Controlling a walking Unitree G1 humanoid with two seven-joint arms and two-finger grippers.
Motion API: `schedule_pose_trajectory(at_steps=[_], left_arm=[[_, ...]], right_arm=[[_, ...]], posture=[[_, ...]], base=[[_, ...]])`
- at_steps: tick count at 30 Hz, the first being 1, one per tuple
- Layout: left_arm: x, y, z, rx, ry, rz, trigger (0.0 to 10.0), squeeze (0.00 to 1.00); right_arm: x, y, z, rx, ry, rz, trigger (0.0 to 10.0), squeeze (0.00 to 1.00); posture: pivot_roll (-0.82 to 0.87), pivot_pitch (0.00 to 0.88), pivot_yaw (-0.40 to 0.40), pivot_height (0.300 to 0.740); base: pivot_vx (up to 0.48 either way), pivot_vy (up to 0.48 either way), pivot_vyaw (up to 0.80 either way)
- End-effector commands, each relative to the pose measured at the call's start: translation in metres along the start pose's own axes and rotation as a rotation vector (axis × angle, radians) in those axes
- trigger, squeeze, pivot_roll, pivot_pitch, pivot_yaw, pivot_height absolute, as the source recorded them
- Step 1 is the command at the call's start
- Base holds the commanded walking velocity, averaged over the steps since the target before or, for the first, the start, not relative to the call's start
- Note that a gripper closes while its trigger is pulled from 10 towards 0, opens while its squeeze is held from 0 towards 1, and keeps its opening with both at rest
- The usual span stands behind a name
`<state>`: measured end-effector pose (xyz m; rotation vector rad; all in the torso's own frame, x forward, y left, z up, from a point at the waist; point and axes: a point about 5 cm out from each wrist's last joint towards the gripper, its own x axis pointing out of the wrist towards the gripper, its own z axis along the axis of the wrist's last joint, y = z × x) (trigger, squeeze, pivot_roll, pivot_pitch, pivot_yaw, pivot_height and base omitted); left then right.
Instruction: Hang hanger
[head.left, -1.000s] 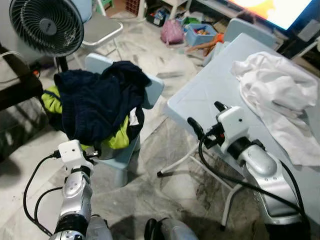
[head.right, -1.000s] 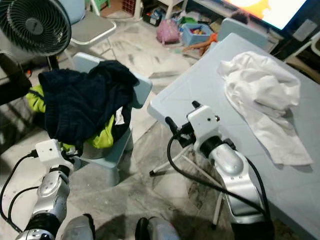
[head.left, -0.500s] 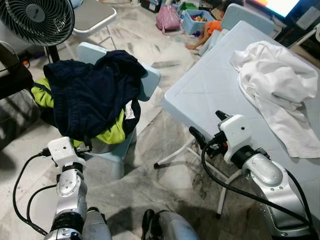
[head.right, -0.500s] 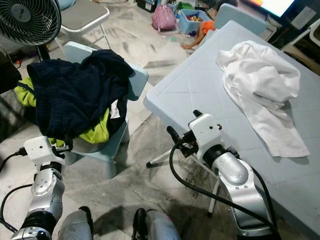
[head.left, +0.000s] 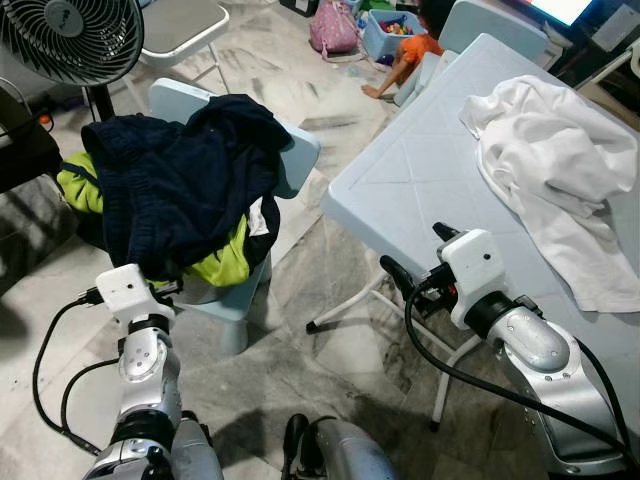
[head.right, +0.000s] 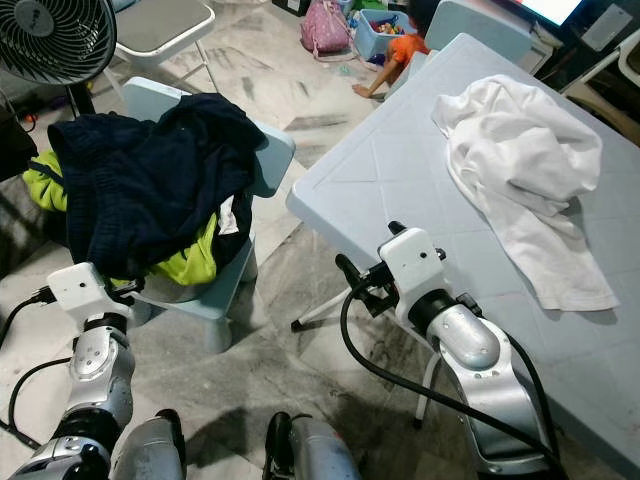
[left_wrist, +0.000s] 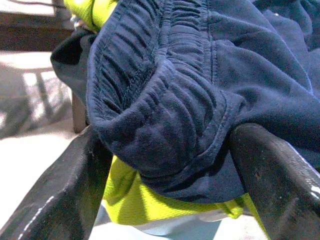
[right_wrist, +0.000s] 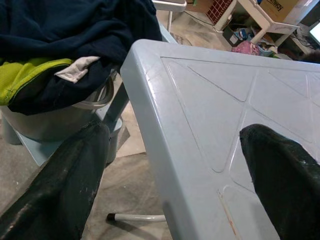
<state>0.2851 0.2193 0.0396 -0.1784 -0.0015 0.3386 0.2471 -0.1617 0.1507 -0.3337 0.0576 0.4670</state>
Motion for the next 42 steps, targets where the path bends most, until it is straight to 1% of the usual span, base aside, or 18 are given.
schedule_pose_trajectory(at_steps=[1,2,3,5,6,9,12,18,32,42], left_arm=[[-0.001,-0.002,-0.004,-0.018,0.013,0.011,10.0,0.0],[0.0,0.0,-0.003,-0.032,0.005,0.03,10.0,0.0],[0.001,0.001,-0.002,-0.038,0.001,0.04,9.2,0.0],[0.001,0.001,-0.001,-0.041,-0.002,0.046,9.2,0.0],[0.004,0.005,0.001,-0.058,-0.011,0.072,0.0,0.0],[0.006,0.006,0.003,-0.063,-0.02,0.083,0.0,0.0],[0.009,0.007,0.007,-0.051,-0.041,0.092,0.0,0.0],[0.009,0.007,0.007,-0.05,-0.044,0.089,0.0,0.0],[0.008,0.007,0.003,-0.04,-0.022,0.083,0.0,0.0],[0.007,0.003,-0.002,-0.043,0.013,0.043,0.0,0.0]], right_arm=[[-0.005,-0.005,0.001,-0.015,0.005,-0.023,10.0,0.0],[-0.004,-0.005,0.001,-0.016,0.005,-0.024,10.0,0.0],[-0.005,-0.005,0.001,-0.018,0.006,-0.024,10.0,0.0],[-0.005,-0.005,0.001,-0.018,0.006,-0.025,10.0,0.0],[-0.005,-0.006,0.001,-0.021,0.009,-0.025,10.0,0.0],[-0.006,-0.006,0.001,-0.023,0.012,-0.026,10.0,0.0],[-0.007,-0.006,0.0,-0.024,0.016,-0.029,10.0,0.0],[-0.006,-0.006,0.0,-0.026,0.016,-0.028,10.0,0.0],[-0.004,-0.005,0.0,-0.028,0.014,-0.028,10.0,0.0],[-0.002,-0.005,0.0,-0.026,0.013,-0.032,10.0,0.0]], posture=[[-0.23,0.211,-0.256,0.74],[-0.23,0.21,-0.256,0.74],[-0.24,0.211,-0.257,0.74],[-0.24,0.212,-0.258,0.74],[-0.24,0.213,-0.258,0.74],[-0.25,0.218,-0.259,0.74],[-0.25,0.219,-0.261,0.74],[-0.25,0.22,-0.262,0.74],[-0.25,0.22,-0.263,0.74],[-0.24,0.219,-0.256,0.74]], base=[[0.0,0.0,0.0],[0.0,0.0,0.0],[0.0,0.0,0.0],[0.0,0.0,0.0],[0.0,0.0,0.0],[0.0,0.0,0.0],[0.0,0.0,0.0],[0.0,0.0,0.0],[0.0,0.0,0.0],[0.0,0.0,0.0]])
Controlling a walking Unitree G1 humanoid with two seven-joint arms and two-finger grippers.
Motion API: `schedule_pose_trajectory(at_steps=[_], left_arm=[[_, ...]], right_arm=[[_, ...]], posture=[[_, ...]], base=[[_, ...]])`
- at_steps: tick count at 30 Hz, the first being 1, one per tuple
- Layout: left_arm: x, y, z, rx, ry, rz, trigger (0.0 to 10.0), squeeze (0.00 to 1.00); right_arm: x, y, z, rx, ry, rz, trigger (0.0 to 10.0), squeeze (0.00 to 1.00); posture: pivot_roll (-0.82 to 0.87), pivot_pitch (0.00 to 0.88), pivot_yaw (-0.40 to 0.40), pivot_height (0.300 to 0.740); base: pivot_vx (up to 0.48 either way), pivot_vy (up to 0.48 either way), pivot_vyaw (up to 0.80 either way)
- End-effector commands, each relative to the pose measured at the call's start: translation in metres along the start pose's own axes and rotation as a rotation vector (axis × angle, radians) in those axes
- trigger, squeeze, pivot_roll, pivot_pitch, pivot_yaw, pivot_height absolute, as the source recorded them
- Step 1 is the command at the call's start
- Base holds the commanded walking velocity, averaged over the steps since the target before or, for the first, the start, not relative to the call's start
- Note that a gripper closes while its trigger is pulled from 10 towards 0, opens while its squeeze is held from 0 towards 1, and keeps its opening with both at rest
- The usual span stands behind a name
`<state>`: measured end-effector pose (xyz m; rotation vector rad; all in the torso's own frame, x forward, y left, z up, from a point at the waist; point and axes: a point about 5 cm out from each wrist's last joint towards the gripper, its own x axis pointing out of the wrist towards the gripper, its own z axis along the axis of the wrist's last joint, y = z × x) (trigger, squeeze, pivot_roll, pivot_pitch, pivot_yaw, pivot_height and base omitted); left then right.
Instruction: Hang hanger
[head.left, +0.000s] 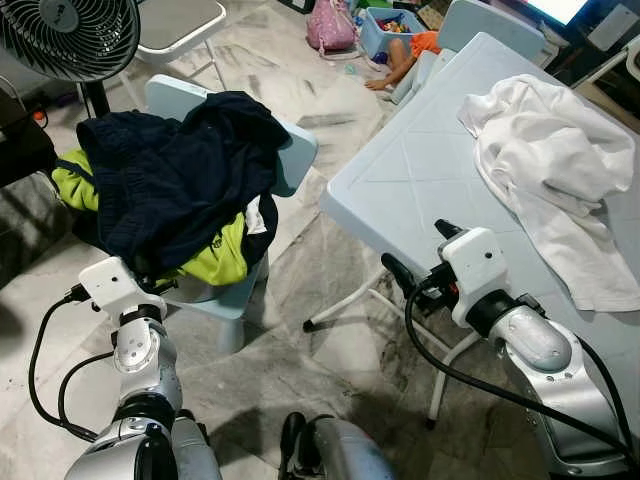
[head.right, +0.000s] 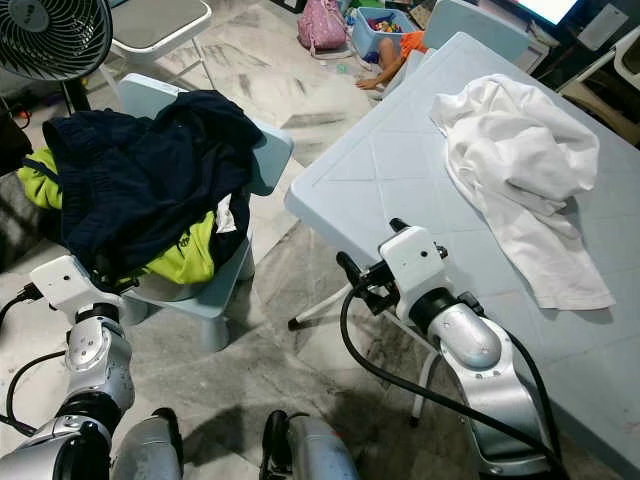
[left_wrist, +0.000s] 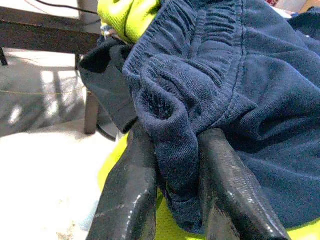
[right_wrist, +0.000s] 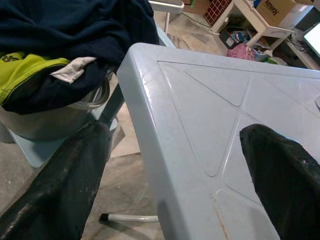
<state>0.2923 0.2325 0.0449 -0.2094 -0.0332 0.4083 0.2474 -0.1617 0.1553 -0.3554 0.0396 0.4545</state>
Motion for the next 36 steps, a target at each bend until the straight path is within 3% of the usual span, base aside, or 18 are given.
schedule_pose_trajectory(at_steps=[1,16,20,23,24,26,29,31,34,35,36], left_arm=[[-0.005,-0.006,-0.009,-0.003,0.043,-0.038,0.0,0.0],[-0.002,0.0,0.001,0.057,0.004,-0.093,0.0,0.0],[-0.004,0.004,0.007,0.156,-0.008,-0.143,0.0,0.0],[-0.004,0.004,0.008,0.186,-0.006,-0.169,0.0,0.0],[-0.005,0.005,0.012,0.267,-0.006,-0.239,0.0,0.0],[-0.003,0.005,0.015,0.301,-0.001,-0.274,0.0,0.0],[-0.001,0.005,0.022,0.326,-0.006,-0.297,0.0,0.0],[0.0,0.005,0.029,0.4,-0.013,-0.332,0.0,0.0],[0.001,0.008,0.032,0.443,-0.011,-0.315,0.0,0.0],[-0.001,0.01,0.03,0.45,0.011,-0.31,9.3,0.0],[-0.002,0.01,0.031,0.454,0.013,-0.304,10.0,0.0]], right_arm=[[-0.001,-0.003,-0.005,0.0,0.022,-0.018,10.0,0.0],[0.013,0.008,-0.008,0.053,-0.005,-0.033,10.0,0.0],[0.024,0.008,-0.01,0.091,-0.032,-0.071,10.0,0.0],[0.027,0.01,-0.01,0.099,-0.039,-0.079,10.0,0.0],[0.035,0.014,-0.01,0.122,-0.059,-0.097,10.0,0.0],[0.041,0.017,-0.011,0.135,-0.069,-0.108,10.0,0.0],[0.044,0.017,-0.012,0.149,-0.08,-0.13,10.0,0.0],[0.048,0.017,-0.017,0.17,-0.084,-0.169,10.0,0.0],[0.05,0.016,-0.022,0.173,-0.073,-0.202,10.0,0.0],[0.051,0.014,-0.027,0.191,-0.066,-0.231,10.0,0.0],[0.051,0.013,-0.029,0.199,-0.062,-0.249,10.0,0.0]], posture=[[-0.23,0.217,-0.254,0.74],[-0.15,0.186,-0.199,0.74],[-0.09,0.148,-0.141,0.74],[-0.07,0.132,-0.124,0.74],[-0.03,0.097,-0.086,0.74],[-0.02,0.069,-0.062,0.74],[-0.01,0.048,-0.045,0.74],[0.01,0.0,-0.008,0.74],[0.02,0.0,0.017,0.74],[0.02,0.0,0.028,0.74],[0.02,0.0,0.032,0.74]], base=[[0.0,0.0,0.0],[0.0,0.0,0.0],[0.0,0.0,0.0],[0.0,0.0,0.0],[0.0,0.0,0.0],[0.0,0.0,0.0],[0.0,0.0,0.0],[0.0,0.0,0.0],[0.0,0.0,0.0],[0.0,0.0,0.0],[0.0,0.0,0.0]])
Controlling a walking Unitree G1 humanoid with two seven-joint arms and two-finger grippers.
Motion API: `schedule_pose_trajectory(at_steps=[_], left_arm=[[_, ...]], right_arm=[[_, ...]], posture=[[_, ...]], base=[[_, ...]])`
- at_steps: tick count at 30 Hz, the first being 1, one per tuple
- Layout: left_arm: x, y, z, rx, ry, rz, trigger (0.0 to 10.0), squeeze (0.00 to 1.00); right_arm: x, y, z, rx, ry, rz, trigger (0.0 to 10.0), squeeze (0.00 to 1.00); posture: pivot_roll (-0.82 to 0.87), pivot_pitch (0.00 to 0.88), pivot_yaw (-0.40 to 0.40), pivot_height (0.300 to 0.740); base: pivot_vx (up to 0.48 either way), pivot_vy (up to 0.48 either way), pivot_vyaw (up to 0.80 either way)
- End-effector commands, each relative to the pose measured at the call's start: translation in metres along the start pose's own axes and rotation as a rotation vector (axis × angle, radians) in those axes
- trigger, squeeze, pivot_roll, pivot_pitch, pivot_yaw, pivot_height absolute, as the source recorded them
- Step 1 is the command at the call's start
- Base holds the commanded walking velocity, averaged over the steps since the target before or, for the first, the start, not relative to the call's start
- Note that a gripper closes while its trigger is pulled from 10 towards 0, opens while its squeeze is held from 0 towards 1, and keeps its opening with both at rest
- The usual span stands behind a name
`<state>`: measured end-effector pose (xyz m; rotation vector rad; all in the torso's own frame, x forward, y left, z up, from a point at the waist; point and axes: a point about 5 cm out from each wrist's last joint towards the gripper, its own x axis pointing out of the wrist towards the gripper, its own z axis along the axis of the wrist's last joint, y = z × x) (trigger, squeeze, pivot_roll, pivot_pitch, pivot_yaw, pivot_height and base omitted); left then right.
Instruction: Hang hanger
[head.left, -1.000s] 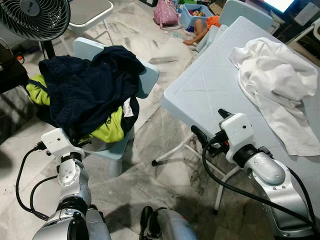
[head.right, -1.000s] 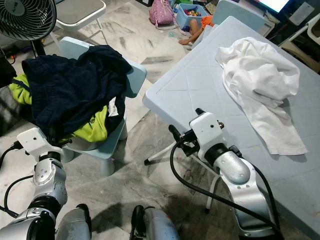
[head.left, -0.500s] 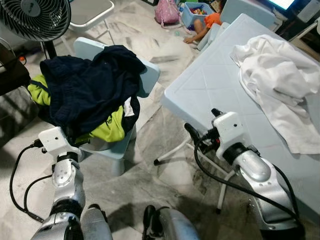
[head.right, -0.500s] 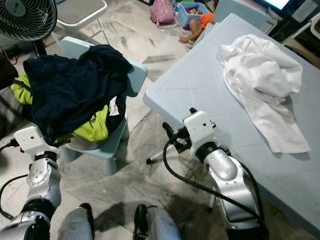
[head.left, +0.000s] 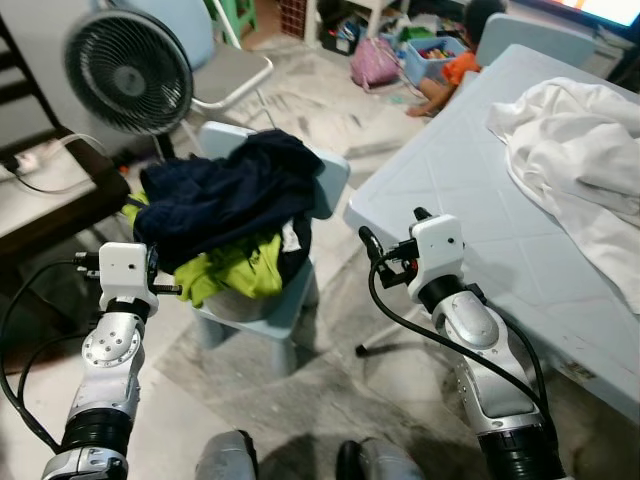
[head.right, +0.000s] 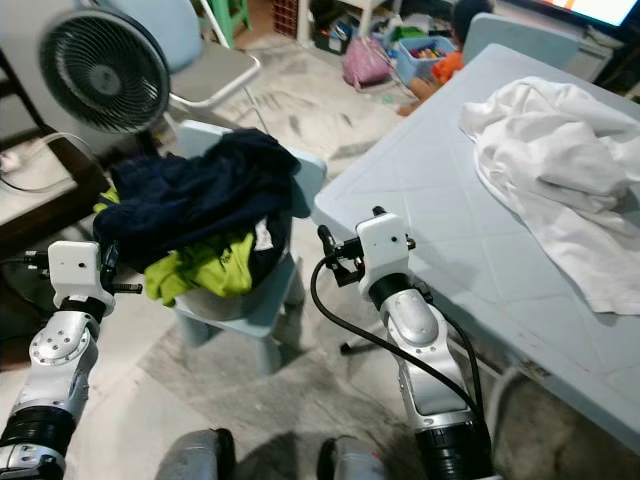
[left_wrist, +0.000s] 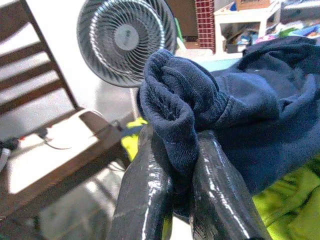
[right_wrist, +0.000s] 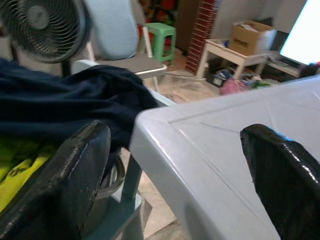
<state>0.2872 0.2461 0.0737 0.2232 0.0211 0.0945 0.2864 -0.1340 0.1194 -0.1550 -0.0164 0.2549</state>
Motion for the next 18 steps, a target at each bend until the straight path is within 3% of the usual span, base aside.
schedule_pose_trajectory(at_steps=[1,7,14,17,18], left_arm=[[-0.004,0.001,0.0,0.021,0.021,0.012,10.0,0.0],[0.0,0.0,0.02,0.019,-0.019,0.054,10.0,0.0],[0.004,-0.004,0.042,-0.025,-0.08,0.013,10.0,0.0],[0.01,-0.014,0.054,-0.039,-0.114,-0.029,10.0,0.0],[0.01,-0.014,0.054,-0.039,-0.114,-0.029,10.0,0.0]], right_arm=[[0.001,-0.007,-0.003,0.009,0.001,-0.054,10.0,0.0],[0.004,-0.009,-0.012,0.061,0.014,-0.099,10.0,0.0],[0.011,-0.01,-0.019,-0.008,0.027,-0.163,10.0,0.0],[0.016,-0.01,-0.018,0.104,0.006,-0.221,10.0,0.0],[0.016,-0.01,-0.018,0.104,0.006,-0.221,10.0,0.0]], posture=[[0.02,0.0,0.032,0.74],[0.06,0.0,0.015,0.74],[0.06,0.0,0.027,0.74],[0.05,0.0,0.032,0.74],[0.05,0.0,0.032,0.74]], base=[[0.0,0.0,0.0],[0.0,0.0,0.0],[0.0,0.0,0.0],[0.0,0.0,0.0],[0.0,0.0,0.0]])
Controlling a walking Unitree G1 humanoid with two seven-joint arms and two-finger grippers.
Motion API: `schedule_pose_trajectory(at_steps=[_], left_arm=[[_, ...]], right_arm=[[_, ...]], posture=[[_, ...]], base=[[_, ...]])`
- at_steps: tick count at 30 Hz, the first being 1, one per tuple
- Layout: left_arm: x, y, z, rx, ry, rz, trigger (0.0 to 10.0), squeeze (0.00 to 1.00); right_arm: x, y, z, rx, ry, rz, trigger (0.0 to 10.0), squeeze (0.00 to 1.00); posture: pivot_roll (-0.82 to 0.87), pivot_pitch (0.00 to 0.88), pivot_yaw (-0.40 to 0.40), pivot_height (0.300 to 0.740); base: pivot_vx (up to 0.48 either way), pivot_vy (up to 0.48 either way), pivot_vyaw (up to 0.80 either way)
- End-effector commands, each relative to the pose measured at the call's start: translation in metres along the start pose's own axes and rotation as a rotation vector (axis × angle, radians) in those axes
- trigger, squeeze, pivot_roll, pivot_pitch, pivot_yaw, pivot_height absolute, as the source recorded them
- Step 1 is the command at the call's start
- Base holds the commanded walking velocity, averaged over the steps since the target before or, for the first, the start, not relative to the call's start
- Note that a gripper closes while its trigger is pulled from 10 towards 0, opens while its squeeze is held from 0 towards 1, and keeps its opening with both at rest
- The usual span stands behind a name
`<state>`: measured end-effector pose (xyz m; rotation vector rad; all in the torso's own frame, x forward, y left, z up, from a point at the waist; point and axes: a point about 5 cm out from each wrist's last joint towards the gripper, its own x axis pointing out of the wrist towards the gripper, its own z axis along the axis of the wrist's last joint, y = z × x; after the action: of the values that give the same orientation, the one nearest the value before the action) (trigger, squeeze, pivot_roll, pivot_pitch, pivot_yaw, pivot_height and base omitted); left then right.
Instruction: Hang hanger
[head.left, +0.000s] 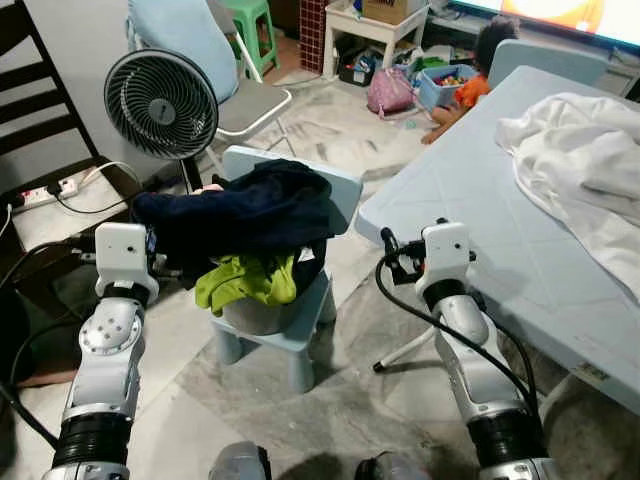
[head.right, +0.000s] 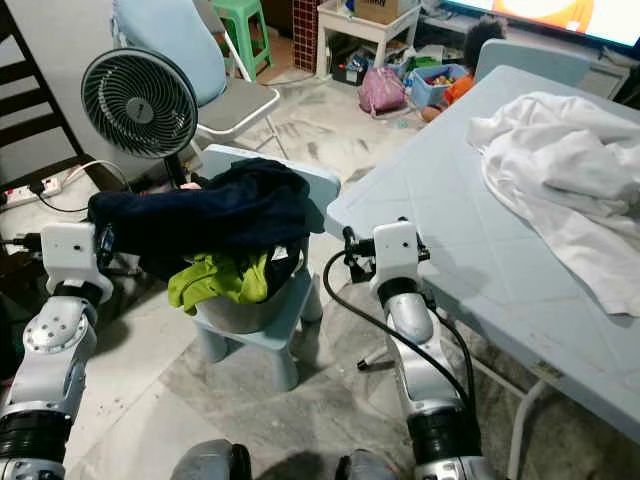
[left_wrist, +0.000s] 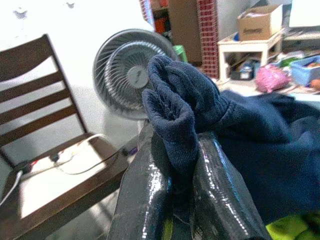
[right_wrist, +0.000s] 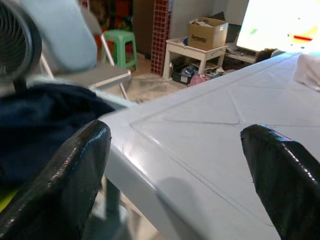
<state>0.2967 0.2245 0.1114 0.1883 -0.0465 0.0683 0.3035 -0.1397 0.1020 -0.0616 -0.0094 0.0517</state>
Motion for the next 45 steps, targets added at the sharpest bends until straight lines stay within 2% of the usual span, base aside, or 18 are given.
schedule_pose_trajectory(at_steps=[1,5,7,17,22,31,38,45], left_arm=[[0.01,-0.01,0.02,0.014,-0.071,-0.047,10.0,0.0],[0.013,-0.019,0.025,-0.032,-0.066,-0.078,10.0,0.0],[0.012,-0.025,0.026,-0.04,-0.066,-0.088,10.0,0.0],[0.006,-0.033,0.027,-0.091,-0.057,-0.109,10.0,0.0],[0.003,-0.039,0.026,-0.108,-0.028,-0.124,10.0,0.0],[0.001,-0.043,0.027,-0.14,-0.025,-0.132,10.0,0.0],[0.003,-0.045,0.03,-0.172,-0.024,-0.149,10.0,0.0],[0.003,-0.045,0.031,-0.181,-0.022,-0.152,10.0,0.0]], right_arm=[[0.003,-0.002,0.004,0.024,-0.028,-0.008,10.0,0.0],[0.005,-0.006,0.003,-0.014,-0.018,-0.015,10.0,0.0],[0.007,-0.012,0.007,0.019,-0.037,-0.026,10.0,0.0],[0.013,-0.028,0.012,0.033,-0.052,-0.068,10.0,0.0],[0.015,-0.026,0.011,0.043,-0.044,-0.058,10.0,0.0],[0.014,-0.021,0.013,0.019,-0.054,-0.013,10.0,0.0],[0.01,-0.015,0.01,0.052,-0.038,0.002,10.0,0.0],[0.008,-0.013,0.006,0.014,-0.016,-0.002,10.0,0.0]], posture=[[0.06,0.0,0.029,0.74],[0.06,0.0,0.022,0.74],[0.06,0.0,0.013,0.74],[0.06,0.0,0.005,0.74],[0.05,0.0,-0.003,0.74],[0.04,0.0,-0.006,0.74],[0.04,0.0,-0.004,0.74],[0.04,0.0,-0.005,0.74]], base=[[0.0,0.0,0.0],[0.0,0.0,0.0],[0.0,0.0,0.0],[0.0,0.0,0.0],[0.0,0.163,-0.74],[0.0,0.48,0.0],[0.0,0.48,0.0],[0.0,0.48,0.0]])
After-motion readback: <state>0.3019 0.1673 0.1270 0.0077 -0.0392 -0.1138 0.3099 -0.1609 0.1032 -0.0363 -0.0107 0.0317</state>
